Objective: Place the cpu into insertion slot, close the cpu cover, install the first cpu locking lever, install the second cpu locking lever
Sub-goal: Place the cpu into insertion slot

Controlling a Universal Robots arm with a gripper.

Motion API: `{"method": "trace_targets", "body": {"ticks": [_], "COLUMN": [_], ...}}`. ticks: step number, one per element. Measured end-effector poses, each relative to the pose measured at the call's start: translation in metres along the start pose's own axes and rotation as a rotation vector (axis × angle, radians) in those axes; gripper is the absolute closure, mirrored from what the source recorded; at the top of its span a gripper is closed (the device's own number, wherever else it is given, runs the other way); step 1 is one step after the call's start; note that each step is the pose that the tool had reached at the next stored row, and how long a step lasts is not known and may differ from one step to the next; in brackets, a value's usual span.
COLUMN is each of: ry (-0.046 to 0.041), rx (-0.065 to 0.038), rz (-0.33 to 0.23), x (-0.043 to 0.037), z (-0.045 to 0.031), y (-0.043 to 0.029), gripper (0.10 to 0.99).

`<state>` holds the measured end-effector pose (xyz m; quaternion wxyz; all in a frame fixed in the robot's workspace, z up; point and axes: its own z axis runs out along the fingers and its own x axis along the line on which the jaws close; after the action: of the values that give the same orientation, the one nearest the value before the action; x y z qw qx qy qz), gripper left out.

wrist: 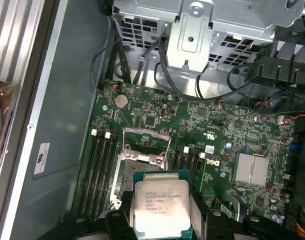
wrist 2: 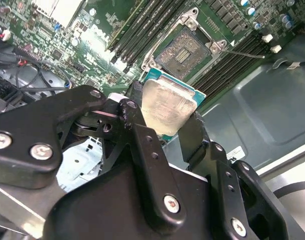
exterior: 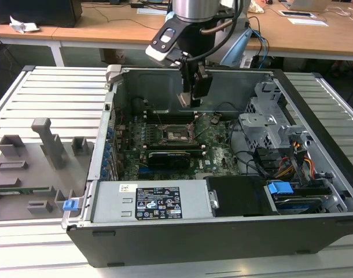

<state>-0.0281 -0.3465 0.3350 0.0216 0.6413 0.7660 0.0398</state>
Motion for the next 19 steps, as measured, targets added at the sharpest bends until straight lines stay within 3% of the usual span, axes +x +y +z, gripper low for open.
{"method": "trace_targets", "body": {"ticks": [6, 19], "ry": [-0.0094, -0.0104], "rx": [-0.002, -0.002], "rz": [0.107, 0.117], "x": [-0.0001, -0.0002], "z": [0.0028, 0.0096], "y": [-0.0002, -0.0008], "gripper": [0.553, 0.553]}}
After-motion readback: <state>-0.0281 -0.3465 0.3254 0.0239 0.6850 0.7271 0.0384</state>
